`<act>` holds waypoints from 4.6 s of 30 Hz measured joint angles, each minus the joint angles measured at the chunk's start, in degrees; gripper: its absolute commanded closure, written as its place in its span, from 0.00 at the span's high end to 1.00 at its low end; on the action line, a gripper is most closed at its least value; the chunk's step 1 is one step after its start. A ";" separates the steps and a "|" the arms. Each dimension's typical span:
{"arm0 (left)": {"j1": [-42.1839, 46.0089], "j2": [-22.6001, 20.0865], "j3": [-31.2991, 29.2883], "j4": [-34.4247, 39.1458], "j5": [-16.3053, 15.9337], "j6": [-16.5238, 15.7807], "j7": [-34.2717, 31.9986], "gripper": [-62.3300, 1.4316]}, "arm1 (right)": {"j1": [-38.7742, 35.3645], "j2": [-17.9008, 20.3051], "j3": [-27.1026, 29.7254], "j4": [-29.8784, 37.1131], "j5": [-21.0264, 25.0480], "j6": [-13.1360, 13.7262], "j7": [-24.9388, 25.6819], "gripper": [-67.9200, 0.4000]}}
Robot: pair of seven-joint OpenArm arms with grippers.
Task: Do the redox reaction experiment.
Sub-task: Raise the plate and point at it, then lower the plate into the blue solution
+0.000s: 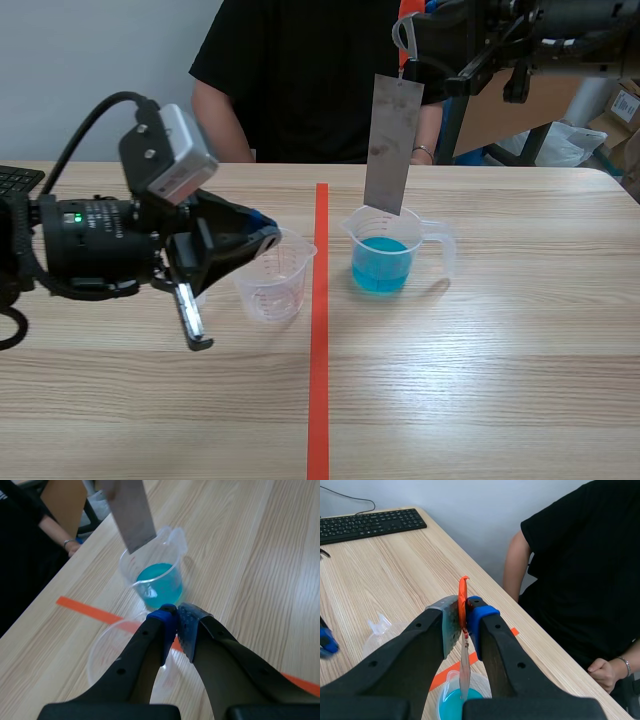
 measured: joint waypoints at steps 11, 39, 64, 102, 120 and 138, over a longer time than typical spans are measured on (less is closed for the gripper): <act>-10.99 10.60 9.97 -10.21 3.98 7.10 1.42 0.10 | 0.00 0.00 0.00 0.00 0.00 0.02 0.00 0.03; -22.80 23.85 11.52 -36.30 10.08 8.55 -6.36 0.10 | 0.00 0.00 0.00 0.00 0.00 0.04 0.00 0.03; -22.62 24.06 11.52 -38.47 10.03 11.30 -7.06 0.10 | 0.00 0.00 0.00 0.00 0.00 0.02 0.00 0.03; -20.55 17.14 11.52 -32.13 4.50 12.07 -7.06 0.10 | 0.00 0.00 0.00 0.00 0.00 0.02 0.00 0.03; 7.56 -30.23 5.20 -6.60 -22.34 12.52 -7.72 0.10 | 0.00 0.00 0.00 0.00 -0.02 0.02 0.00 0.03; 47.65 -19.23 -23.63 -13.29 -20.87 17.55 -6.91 0.10 | -2.08 -0.02 0.00 -0.02 -3.96 0.07 3.69 0.03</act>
